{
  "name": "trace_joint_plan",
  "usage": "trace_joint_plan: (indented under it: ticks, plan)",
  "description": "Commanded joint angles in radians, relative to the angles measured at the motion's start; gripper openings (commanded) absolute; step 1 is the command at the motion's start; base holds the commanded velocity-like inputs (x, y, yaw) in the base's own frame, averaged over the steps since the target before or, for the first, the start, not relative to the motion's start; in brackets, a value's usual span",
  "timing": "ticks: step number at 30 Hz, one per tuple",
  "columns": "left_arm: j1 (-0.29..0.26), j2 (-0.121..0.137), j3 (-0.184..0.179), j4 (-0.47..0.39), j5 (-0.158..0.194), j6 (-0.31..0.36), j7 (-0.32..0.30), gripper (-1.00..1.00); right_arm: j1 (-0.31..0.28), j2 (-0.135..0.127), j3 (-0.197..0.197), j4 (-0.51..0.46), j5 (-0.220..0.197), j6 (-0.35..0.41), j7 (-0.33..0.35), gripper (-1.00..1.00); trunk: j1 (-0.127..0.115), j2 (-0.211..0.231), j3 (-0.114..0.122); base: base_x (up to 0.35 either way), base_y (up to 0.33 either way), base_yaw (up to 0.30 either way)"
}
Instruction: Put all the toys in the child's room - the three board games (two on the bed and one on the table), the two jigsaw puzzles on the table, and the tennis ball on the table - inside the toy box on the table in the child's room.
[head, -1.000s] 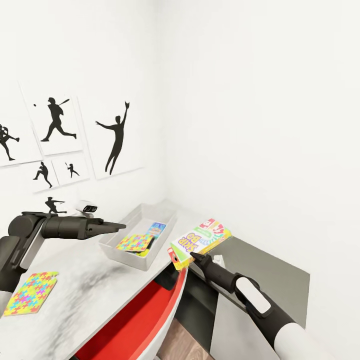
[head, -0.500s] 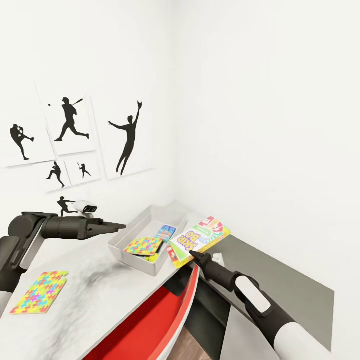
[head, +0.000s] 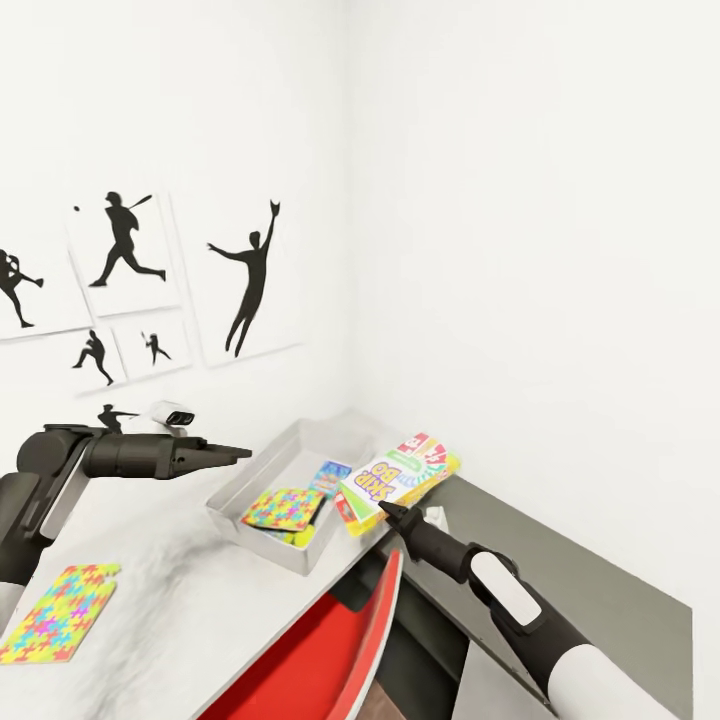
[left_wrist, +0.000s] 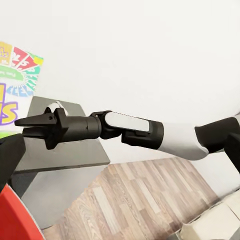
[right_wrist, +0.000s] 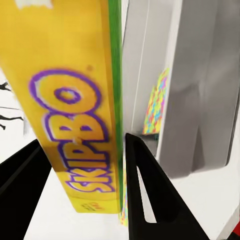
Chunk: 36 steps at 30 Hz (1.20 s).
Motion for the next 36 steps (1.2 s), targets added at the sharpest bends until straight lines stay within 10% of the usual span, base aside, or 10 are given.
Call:
trace_joint_plan:
  ticks: [1, 36]
  plan:
    - [-0.001, 0.001, -0.002, 0.001, 0.001, 0.011, -0.004, 1.00, -0.001, -0.001, 0.003, 0.000, -0.007, 0.001, 0.002, -1.00, 0.001, -0.001, 0.000, 0.320, 0.000, 0.000]
    - [0.000, 0.001, -0.002, 0.001, 0.001, 0.011, -0.004, 1.00, -0.001, -0.002, 0.003, 0.001, -0.007, 0.001, 0.003, -1.00, 0.001, -0.001, 0.000, 0.058, -0.071, 0.157]
